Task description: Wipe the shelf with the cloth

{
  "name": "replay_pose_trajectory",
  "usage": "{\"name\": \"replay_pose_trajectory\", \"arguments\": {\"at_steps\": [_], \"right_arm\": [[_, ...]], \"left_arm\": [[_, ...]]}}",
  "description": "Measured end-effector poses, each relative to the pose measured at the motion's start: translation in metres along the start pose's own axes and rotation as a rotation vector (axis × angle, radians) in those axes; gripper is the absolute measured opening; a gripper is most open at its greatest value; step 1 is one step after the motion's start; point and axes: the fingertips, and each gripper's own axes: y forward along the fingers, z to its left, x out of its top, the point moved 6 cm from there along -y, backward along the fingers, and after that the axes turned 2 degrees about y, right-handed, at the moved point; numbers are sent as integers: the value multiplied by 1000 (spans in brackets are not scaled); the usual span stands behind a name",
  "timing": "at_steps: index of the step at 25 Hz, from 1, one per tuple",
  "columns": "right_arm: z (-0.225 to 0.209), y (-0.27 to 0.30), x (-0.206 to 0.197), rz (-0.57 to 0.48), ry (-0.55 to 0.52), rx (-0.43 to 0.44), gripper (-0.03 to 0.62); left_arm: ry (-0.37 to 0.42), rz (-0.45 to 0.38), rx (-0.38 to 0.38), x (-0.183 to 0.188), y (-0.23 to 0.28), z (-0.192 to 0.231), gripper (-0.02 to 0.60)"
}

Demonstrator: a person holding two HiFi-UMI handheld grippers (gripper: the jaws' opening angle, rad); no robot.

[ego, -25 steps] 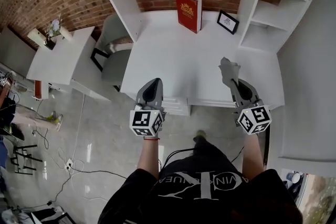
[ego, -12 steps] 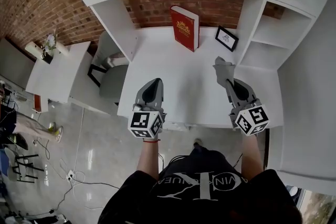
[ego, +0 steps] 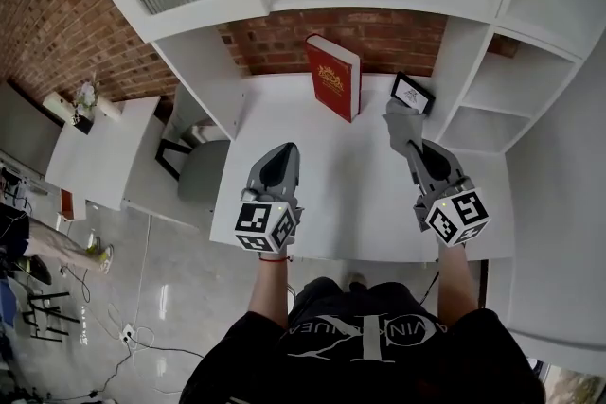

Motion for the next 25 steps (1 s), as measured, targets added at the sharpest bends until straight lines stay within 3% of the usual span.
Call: {"name": "replay_pose_trajectory", "arguments": {"at_steps": [7, 19, 21, 25], "right_arm": [[5, 55, 43, -49, -41, 57, 31], [41, 121, 187, -158, -104, 259, 31], [41, 130, 207, -149, -177, 229, 31], [30, 153, 234, -45, -369, 85, 31]], "left_arm": [[-4, 4, -60, 26, 37, 27, 9], [10, -37, -192, 96, 85, 49, 9], [23, -42, -204, 104, 92, 49, 9], [33, -50, -239, 115, 101, 48, 9]]}}
